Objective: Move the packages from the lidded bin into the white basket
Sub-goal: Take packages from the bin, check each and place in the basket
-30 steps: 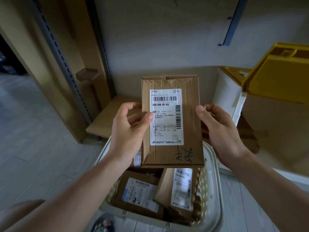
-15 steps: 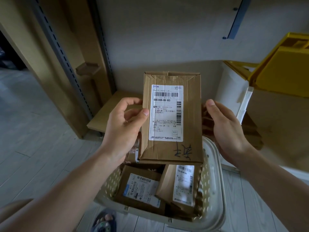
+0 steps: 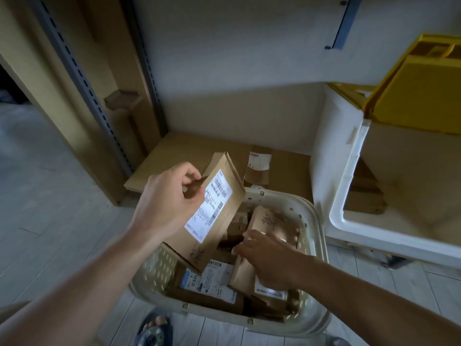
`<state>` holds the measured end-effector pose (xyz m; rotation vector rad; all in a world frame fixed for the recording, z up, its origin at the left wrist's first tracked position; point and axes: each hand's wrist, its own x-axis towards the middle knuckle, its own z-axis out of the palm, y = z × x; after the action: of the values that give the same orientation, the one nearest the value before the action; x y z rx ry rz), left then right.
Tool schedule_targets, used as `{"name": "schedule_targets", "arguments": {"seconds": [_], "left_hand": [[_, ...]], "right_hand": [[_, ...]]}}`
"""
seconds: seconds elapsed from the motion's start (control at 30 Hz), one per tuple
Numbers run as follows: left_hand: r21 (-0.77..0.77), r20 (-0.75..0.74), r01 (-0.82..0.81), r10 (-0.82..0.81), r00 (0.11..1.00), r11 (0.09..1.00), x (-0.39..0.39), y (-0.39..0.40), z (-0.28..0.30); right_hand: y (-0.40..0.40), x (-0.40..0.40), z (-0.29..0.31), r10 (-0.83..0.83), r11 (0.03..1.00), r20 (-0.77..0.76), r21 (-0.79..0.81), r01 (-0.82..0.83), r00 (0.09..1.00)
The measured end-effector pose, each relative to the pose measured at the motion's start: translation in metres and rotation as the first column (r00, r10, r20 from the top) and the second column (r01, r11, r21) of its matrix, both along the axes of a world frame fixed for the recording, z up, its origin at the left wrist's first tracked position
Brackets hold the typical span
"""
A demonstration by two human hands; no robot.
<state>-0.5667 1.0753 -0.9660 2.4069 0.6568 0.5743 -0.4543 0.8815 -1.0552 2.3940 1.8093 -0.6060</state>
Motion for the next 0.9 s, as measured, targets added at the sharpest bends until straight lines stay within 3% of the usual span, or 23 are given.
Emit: {"name": "schedule_targets", "arguments": {"seconds": [0.17, 0.33, 0.5, 0.67, 0.9], "left_hand": [[0.029, -0.112, 0.048, -0.045, 0.993, 0.998, 0.007, -0.011, -0.015], [0.022, -0.182, 0.113, -0.107, 0.977, 0.993, 0.023, -0.029, -0.036], [-0.169, -0.167, 0.138, -0.166, 0.972, 0.976, 0.041, -0.049, -0.051], [-0.287, -0.260, 0.173, -0.251, 0.932, 0.942, 0.057, -0.077, -0.072], [-0.519, -0.258, 0.227, -0.405, 0.877, 0.824, 0.071, -0.115, -0.088]], "right_hand": [[-0.012, 0.000, -0.011, 0.126, 0.991, 0.197, 0.014, -0.131, 0.972], [-0.024, 0.004, 0.007, 0.101, 0.988, 0.304, 0.082, -0.132, 0.947], [-0.042, 0.016, 0.019, -0.046, 0.989, 0.245, 0.148, 0.009, 0.969], [-0.063, 0.022, 0.033, -0.180, 0.979, 0.222, 0.131, 0.154, 0.958], [-0.084, 0.029, 0.029, -0.267, 0.958, 0.102, 0.133, 0.253, 0.958]]}}
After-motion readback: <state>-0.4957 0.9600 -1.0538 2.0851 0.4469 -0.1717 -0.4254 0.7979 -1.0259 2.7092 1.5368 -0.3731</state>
